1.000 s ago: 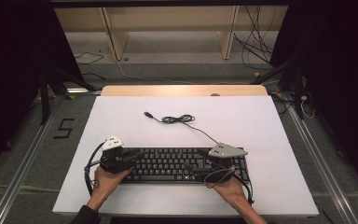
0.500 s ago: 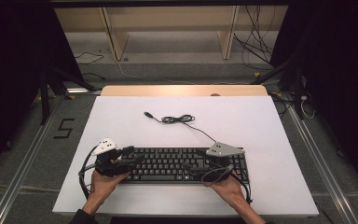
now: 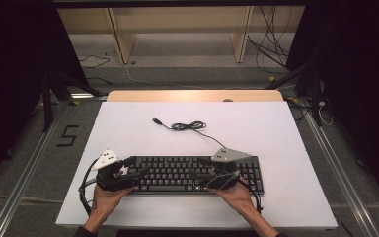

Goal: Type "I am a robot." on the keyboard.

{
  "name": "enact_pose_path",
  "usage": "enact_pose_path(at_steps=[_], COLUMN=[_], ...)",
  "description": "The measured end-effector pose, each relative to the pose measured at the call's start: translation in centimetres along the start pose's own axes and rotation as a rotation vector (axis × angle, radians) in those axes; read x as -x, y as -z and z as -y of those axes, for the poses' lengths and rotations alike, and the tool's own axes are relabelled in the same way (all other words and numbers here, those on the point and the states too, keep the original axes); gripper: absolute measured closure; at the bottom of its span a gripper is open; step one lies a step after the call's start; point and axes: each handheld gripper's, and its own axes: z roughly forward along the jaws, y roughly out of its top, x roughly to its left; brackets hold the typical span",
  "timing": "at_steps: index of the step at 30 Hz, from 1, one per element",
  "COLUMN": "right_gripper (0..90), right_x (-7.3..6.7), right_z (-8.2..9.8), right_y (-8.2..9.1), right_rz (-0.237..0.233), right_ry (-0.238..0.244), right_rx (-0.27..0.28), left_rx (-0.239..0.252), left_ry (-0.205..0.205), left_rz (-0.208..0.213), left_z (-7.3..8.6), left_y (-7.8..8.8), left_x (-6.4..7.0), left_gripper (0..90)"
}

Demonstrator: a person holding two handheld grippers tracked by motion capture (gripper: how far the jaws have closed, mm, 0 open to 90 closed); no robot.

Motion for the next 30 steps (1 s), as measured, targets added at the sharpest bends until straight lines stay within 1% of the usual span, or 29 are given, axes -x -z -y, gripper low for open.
enact_pose_path(at_steps=[3,5,11,13,18,23,27,30], right_gripper=[47.9,50.5,60.6,65.1,79.8,89.4,90.0,90.0], right_x=[0.1,0.2,0.4,0.4,0.5,0.8,0.8,0.7], right_z=[0.0,-0.1,-0.4,-0.4,-0.6,-0.6,-0.5,-0.5], right_y=[-0.3,-0.5,-1.0,-1.3,-1.9,-2.7,-3.7,-4.6], right_rz=[-0.004,-0.007,-0.011,-0.007,-0.001,0.021,0.026,0.032], right_ry=[0.002,0.004,0.012,0.013,0.018,0.023,0.030,0.037], right_rx=[-0.013,-0.019,-0.036,-0.048,-0.075,-0.110,-0.145,-0.179], left_rx=[0.006,0.010,0.019,0.026,0.034,0.036,0.037,0.032], left_ry=[-0.008,-0.007,-0.011,-0.011,-0.011,-0.016,-0.014,-0.022], left_rz=[-0.004,-0.005,-0.009,-0.010,-0.010,-0.008,-0.006,-0.008], left_z=[0.1,0.1,0.3,0.3,0.4,0.5,0.6,0.6], left_y=[0.1,0.2,0.5,0.6,0.7,0.9,0.8,0.8], left_x=[0.1,0.1,0.1,0.1,0.2,0.4,0.4,0.5], left_gripper=[27.6,26.8,25.9,25.9,26.0,25.9,25.9,25.9])
